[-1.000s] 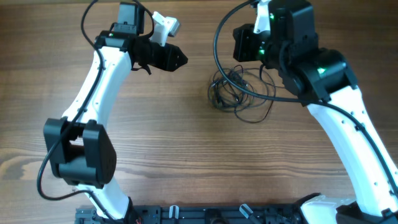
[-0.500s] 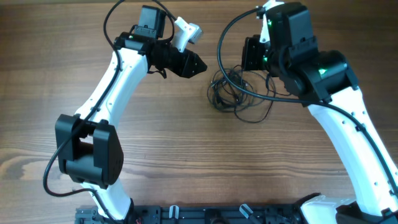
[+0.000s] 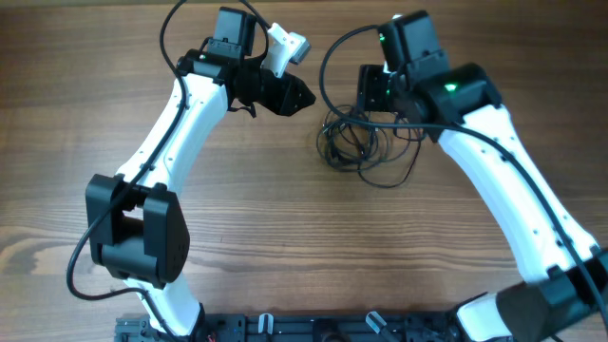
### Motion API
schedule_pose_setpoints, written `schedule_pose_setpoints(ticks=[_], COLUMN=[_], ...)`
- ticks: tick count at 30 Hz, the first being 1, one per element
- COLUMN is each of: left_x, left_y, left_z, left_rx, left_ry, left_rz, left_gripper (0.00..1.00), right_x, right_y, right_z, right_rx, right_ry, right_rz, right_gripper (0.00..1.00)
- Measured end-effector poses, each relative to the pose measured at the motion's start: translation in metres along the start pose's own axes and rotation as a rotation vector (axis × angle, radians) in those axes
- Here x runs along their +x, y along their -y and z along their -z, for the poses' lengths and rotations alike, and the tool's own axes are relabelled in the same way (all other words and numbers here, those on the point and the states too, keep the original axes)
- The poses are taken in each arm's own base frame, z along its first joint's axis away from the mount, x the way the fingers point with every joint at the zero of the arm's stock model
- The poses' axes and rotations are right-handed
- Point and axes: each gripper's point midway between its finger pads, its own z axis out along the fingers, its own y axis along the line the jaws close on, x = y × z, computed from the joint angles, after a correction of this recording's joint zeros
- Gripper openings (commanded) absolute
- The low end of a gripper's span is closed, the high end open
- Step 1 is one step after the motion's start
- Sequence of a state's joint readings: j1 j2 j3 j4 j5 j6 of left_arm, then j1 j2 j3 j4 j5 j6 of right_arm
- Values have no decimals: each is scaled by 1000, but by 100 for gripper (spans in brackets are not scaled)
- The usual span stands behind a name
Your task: Untangle cables
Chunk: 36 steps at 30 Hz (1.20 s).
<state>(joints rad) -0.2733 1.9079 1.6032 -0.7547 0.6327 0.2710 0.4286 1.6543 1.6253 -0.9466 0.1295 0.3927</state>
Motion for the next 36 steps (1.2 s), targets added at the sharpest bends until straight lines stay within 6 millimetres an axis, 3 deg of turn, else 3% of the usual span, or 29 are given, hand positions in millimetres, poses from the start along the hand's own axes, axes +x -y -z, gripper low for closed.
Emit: schedule_pose_setpoints(ticks=[1,8,12,14,16,22,26,36], left_x=[0,2,2,3,4,6,7,8], left_y=[-1,-7,-12,-17,-24,-44,-53,-52], left_z=[0,0,1,2,5,16,20,20], left_rx=[-8,-41,-68,-91,-113,-157,-178,-177], left_ry=[-2,-8,-12,-14,-12,2,7,4], left_rz=[3,30,49,68,88,147,171,177], left_gripper=[42,41,41,41,41,41,41,41], right_x=[2,15,19,20,19,12,10,10], right_y=[0,2,9,16,22,35,30,15], right_z=[-7,-57,-79,-86,-91,-100,-102,-108], right_rx=[7,49,73,86,93,91,52,-65], right_ry=[-11,-93,-124,-133,-137,-131,-129,-140], right_rz=[-1,8,-1,-14,-14,-15,11,74], right_gripper=[81,79,73,64,56,57,59,59])
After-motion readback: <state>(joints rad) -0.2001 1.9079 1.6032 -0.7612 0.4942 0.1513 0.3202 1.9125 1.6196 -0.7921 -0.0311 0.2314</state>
